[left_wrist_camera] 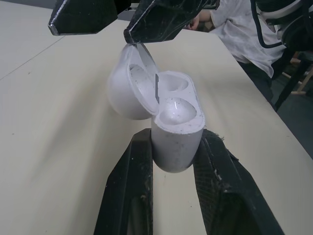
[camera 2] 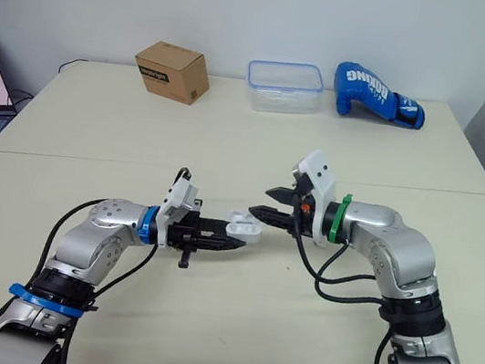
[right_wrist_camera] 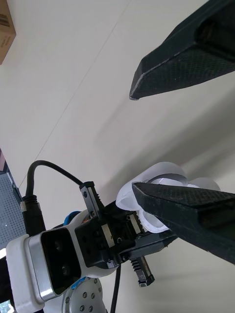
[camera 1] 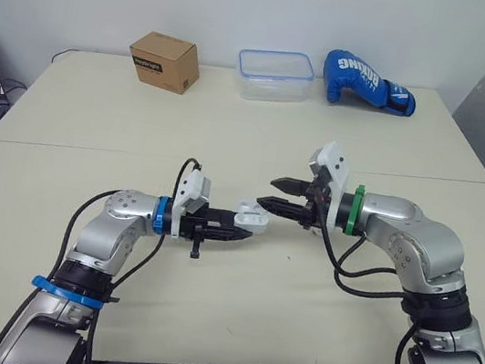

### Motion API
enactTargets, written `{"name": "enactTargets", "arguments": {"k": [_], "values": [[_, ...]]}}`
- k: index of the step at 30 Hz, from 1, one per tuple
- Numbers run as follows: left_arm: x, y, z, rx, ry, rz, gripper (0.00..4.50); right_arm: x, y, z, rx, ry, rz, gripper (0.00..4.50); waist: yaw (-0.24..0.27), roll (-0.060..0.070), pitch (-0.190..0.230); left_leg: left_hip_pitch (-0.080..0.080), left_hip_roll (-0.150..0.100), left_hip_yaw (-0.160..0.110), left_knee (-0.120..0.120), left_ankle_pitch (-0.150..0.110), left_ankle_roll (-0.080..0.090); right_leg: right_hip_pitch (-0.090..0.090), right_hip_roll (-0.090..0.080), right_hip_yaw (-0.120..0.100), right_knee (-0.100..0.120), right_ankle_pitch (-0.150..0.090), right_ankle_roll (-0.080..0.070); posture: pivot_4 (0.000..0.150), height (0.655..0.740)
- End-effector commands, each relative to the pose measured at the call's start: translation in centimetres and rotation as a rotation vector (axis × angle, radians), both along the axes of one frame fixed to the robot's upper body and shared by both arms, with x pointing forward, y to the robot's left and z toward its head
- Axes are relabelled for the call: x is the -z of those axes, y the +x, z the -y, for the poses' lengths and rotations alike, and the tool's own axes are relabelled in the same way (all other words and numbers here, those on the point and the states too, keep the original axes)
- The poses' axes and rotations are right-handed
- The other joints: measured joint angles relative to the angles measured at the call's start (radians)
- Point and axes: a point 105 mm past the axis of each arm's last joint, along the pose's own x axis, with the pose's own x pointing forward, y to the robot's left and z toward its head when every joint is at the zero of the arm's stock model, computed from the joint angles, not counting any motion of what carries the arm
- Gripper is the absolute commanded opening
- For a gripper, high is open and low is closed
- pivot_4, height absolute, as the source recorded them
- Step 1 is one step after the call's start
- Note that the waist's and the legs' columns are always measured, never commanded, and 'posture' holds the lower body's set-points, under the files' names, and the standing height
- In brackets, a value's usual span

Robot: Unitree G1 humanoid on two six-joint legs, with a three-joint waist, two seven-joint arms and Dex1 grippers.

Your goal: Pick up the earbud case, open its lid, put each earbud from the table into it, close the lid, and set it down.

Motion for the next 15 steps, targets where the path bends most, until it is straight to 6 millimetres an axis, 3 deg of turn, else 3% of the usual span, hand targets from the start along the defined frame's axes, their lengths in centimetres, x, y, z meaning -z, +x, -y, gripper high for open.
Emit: {"name": "enactTargets", "arguments": {"k": [1,6,9,15], "values": [[-1.1,-0.3,0.3,0.018,-0.015,0.058,0.76,-1.4,-0.2,-0.1,-0.022,0.028,0.041,2.77,0.000,0.000,0.000,0.000,0.000,0.000,0.000,0.000,0.000,0.000,0.000,0.000,0.000,0.000,0.000,0.150,0.7307],[-1.3,1.4,-0.1,-0.087,-0.027,0.074,0.76,-2.6,-1.5,0.2,-0.083,0.054,0.050,2.77,0.001,0.000,0.000,0.000,0.000,0.000,0.000,0.000,0.000,0.000,0.000,0.000,0.000,0.000,0.000,0.150,0.7307],[-1.6,2.3,-0.2,-0.150,-0.047,0.100,0.76,-3.5,-1.2,1.1,-0.056,0.013,0.078,2.77,0.001,0.000,0.000,0.000,0.000,0.000,0.000,0.000,0.000,0.000,0.000,0.000,0.000,0.000,0.000,0.150,0.7307],[-1.4,2.9,-0.1,-0.174,-0.060,0.103,0.76,-2.7,0.0,4.3,0.052,-0.352,0.083,2.77,0.003,0.000,0.000,0.000,0.000,0.000,0.000,0.000,0.000,0.000,0.000,0.000,0.000,0.000,0.000,0.150,0.7307]]}}
